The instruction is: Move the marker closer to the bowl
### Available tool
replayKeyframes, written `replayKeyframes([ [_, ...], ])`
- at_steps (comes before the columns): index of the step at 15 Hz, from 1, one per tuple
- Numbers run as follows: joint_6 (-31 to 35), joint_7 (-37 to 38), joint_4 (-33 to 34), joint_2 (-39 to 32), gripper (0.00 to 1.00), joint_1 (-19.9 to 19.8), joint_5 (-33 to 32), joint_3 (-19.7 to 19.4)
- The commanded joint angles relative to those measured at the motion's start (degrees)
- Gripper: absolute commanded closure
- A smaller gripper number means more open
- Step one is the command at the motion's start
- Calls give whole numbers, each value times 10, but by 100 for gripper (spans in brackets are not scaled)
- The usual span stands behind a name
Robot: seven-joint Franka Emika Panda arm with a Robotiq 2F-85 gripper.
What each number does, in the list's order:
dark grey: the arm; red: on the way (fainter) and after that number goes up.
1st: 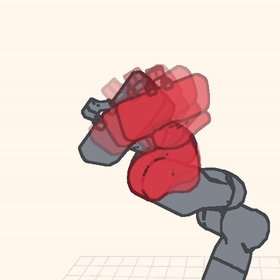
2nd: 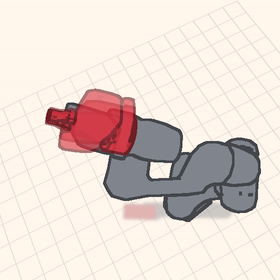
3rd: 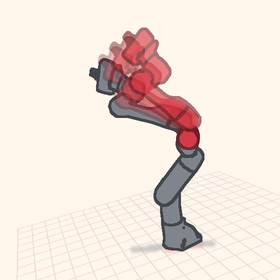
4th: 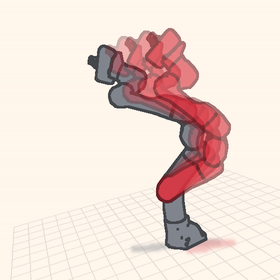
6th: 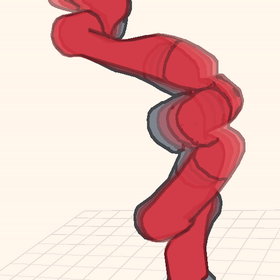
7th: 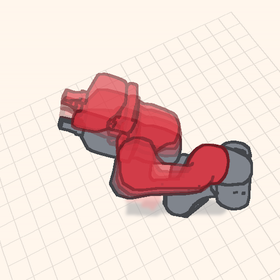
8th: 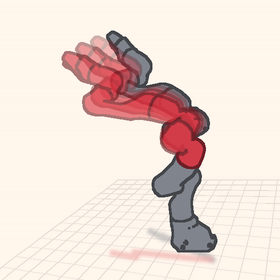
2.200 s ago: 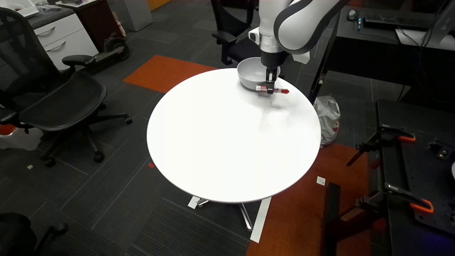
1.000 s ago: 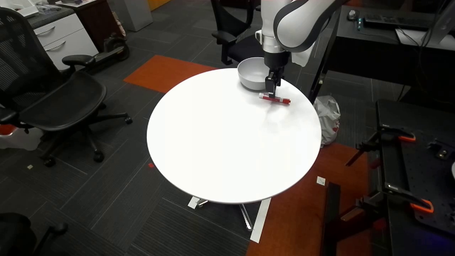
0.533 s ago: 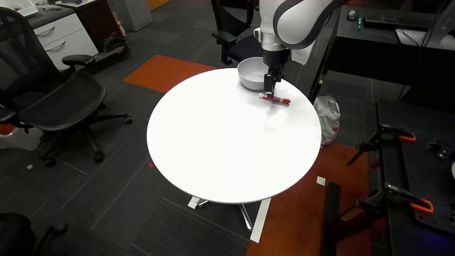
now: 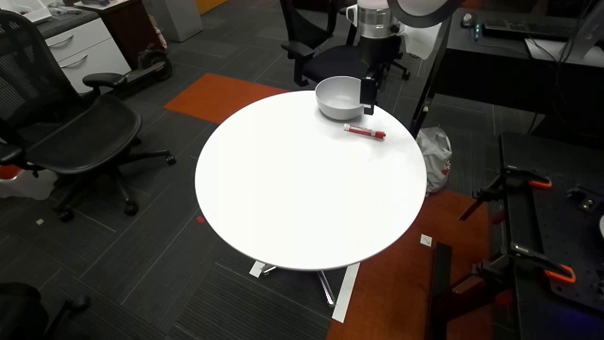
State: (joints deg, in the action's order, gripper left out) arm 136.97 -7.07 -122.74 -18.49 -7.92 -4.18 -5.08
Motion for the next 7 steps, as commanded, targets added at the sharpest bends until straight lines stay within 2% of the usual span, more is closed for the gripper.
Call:
replayKeyframes([
  [1,-16,34,-43,65,0,18,-18,-7],
  [4,-33,43,-48,86,0,26,-26,-5],
  [5,-11,19,-29,56,0,17,-8,-1],
  [7,-21,24,-33,66,0,20,-14,-1],
])
